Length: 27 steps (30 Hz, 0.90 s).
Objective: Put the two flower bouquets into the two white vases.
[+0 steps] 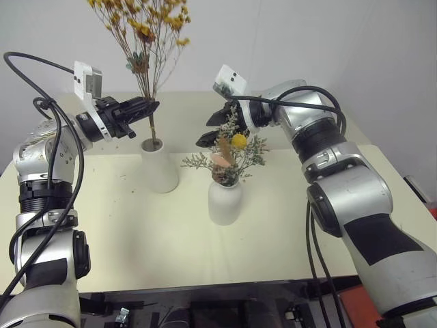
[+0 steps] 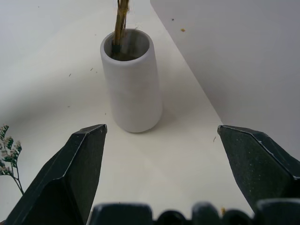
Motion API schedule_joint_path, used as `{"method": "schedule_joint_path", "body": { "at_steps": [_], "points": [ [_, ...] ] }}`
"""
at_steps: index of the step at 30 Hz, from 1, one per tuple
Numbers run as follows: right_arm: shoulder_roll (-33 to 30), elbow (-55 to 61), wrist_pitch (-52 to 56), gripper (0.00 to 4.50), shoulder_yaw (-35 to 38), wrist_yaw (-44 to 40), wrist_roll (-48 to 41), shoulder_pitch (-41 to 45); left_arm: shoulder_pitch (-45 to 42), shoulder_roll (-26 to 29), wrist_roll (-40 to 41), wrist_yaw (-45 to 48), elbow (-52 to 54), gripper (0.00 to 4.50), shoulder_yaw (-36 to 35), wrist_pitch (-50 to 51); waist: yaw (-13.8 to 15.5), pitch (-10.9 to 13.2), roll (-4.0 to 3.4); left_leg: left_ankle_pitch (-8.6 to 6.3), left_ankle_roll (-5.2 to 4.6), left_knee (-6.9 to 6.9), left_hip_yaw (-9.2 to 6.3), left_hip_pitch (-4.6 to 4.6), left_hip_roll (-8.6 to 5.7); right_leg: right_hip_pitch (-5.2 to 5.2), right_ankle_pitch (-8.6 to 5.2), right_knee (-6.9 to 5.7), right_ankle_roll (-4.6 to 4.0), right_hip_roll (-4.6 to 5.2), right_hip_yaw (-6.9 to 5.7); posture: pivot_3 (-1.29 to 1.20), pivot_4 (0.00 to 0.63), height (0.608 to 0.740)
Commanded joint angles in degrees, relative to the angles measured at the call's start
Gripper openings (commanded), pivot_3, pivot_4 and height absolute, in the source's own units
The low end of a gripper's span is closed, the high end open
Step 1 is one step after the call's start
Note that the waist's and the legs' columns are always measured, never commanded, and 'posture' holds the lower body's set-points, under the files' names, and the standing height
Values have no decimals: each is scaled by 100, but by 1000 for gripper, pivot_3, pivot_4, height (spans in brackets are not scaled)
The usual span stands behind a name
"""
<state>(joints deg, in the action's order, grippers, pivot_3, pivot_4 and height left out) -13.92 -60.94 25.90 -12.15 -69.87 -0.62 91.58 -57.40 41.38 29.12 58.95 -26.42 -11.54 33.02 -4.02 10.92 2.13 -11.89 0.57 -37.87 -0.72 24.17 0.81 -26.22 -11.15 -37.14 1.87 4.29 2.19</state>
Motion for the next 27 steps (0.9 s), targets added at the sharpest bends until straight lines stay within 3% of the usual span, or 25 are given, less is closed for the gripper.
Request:
{"method": "schedule_joint_path", "body": {
  "at_steps": [1,8,19,27],
  "points": [
    [-38,175,29,4500,91,-32,1,63,51,166,-7,-23,351,2350,-61,78,-5,0,0,0,0,0,0,0,0,0,0,0,0,0,0,0,150,740],
    [-34,174,29,4500,87,-54,3,54,413,277,104,-156,824,4469,-164,336,0,0,0,0,0,0,0,-1,0,0,0,0,0,0,1,0,150,740],
    [-24,197,10,4500,86,-65,19,32,1442,448,525,-746,2220,4494,-776,1024,-10,0,0,0,0,0,-1,-2,3,0,0,1,0,-1,1,0,150,740],
    [-34,249,-55,4500,115,-74,8,-10,2503,232,1418,-1366,3545,4494,-1883,1371,-5,0,0,0,0,0,-1,-4,3,1,0,2,-1,1,2,0,150,740]
  ]
}}
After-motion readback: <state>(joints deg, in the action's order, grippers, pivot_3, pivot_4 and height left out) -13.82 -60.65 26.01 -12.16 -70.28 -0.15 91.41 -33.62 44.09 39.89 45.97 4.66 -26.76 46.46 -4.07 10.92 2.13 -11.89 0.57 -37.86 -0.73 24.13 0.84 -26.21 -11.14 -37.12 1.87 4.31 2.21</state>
